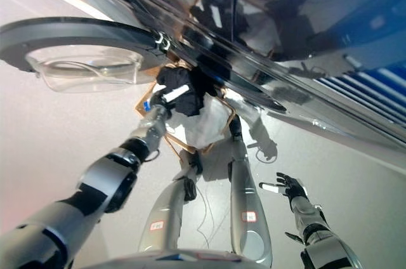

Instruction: Put the clothes in the basket into the washing machine.

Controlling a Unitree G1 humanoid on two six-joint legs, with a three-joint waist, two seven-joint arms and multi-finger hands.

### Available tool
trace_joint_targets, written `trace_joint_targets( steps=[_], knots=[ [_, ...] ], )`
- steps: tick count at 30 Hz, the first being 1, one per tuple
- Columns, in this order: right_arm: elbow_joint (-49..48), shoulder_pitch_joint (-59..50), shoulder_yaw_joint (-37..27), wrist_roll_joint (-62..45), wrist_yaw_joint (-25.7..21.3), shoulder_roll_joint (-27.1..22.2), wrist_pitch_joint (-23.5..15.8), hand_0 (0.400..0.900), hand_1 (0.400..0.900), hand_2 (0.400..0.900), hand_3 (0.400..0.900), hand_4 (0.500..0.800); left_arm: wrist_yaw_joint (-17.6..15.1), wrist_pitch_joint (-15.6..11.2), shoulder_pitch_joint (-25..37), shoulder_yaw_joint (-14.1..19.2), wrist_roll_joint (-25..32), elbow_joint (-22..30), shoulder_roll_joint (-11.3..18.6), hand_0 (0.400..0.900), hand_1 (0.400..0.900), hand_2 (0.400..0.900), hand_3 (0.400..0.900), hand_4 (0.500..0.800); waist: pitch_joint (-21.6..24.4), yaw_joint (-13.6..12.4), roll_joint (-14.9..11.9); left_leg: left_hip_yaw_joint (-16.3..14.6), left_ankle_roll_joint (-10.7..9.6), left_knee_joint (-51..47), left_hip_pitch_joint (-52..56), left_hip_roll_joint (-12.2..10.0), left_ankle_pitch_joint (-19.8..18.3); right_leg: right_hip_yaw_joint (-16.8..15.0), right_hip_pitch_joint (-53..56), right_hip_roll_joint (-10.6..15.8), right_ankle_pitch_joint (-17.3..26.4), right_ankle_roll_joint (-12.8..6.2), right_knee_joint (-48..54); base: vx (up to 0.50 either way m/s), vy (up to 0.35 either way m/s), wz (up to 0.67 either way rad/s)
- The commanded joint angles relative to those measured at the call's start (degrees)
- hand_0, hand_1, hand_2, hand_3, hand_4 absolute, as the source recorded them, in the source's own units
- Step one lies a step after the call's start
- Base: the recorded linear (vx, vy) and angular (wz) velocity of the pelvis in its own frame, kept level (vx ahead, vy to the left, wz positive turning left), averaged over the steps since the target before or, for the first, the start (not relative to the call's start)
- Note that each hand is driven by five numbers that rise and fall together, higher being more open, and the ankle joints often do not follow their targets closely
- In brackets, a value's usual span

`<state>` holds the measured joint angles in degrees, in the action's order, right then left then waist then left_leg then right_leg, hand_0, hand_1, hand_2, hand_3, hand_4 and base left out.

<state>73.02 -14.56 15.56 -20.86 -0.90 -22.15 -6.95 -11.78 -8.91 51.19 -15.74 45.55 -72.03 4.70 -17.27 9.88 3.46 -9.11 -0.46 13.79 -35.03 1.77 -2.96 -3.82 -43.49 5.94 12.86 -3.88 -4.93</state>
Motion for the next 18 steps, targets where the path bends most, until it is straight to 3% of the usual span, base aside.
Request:
trace_joint_targets(
  steps=[1, 4, 9, 14, 18],
  knots=[
    [4.2, 2.0, 0.3, -3.1, -0.7, -3.4, 1.9, 0.900, 0.900, 0.900, 0.900, 0.800, 0.7, -7.8, 2.7, 4.0, 6.4, 5.7, -3.9, 0.400, 0.400, 0.400, 0.400, 0.500, 2.4, -0.2, 0.0, 3.7, -0.6, -5.9, -2.0, 1.8, 4.9, 5.2, 6.4, -2.6, -4.2, 0.26, 1.7, 0.05, -0.033, 0.03],
    [4.0, 2.2, 1.0, -3.9, -1.0, -2.9, 1.6, 0.900, 0.900, 0.900, 0.900, 0.800, 0.4, -8.3, 4.6, 1.2, 5.3, 7.1, -7.1, 0.400, 0.400, 0.400, 0.400, 0.500, 3.3, -0.1, -0.3, 3.5, -0.8, -7.3, 0.3, 1.6, 5.3, 5.3, 8.3, -2.7, -4.2, 0.16, 2.5, 0.05, -0.018, -0.07],
    [4.5, 3.1, 0.9, -4.4, -1.3, -3.1, 1.9, 0.900, 0.900, 0.900, 0.900, 0.800, 0.5, -8.2, 9.6, 0.5, 8.2, 6.6, -9.7, 0.400, 0.400, 0.400, 0.400, 0.500, 5.6, 0.6, -0.6, 3.5, -1.2, -10.2, 4.3, 0.9, 5.9, 5.4, 11.5, -3.1, -4.3, -0.07, 3.8, 0.08, -0.019, -0.07],
    [4.0, 4.2, 0.0, -4.7, -2.1, -3.1, 1.7, 0.900, 0.900, 0.900, 0.900, 0.800, -0.6, -8.6, 16.4, 2.1, 10.4, 4.7, -10.2, 0.400, 0.400, 0.400, 0.400, 0.500, 7.2, 1.9, -0.7, 3.2, -1.5, -13.5, 7.8, 0.2, 6.7, 4.9, 13.9, -3.8, -4.4, -0.29, 5.3, 0.07, -0.005, -0.13],
    [2.4, 5.2, 0.0, -5.2, -2.8, -2.0, 0.6, 0.900, 0.900, 0.900, 0.900, 0.800, -1.5, -9.6, 20.2, 4.1, 12.0, 4.4, -7.9, 0.400, 0.400, 0.400, 0.400, 0.500, 8.3, 3.0, -1.3, 2.2, -1.7, -15.6, 9.0, -0.7, 7.4, 4.3, 14.0, -4.5, -4.1, -0.38, 6.0, 0.06, 0.003, -0.26]
  ],
)
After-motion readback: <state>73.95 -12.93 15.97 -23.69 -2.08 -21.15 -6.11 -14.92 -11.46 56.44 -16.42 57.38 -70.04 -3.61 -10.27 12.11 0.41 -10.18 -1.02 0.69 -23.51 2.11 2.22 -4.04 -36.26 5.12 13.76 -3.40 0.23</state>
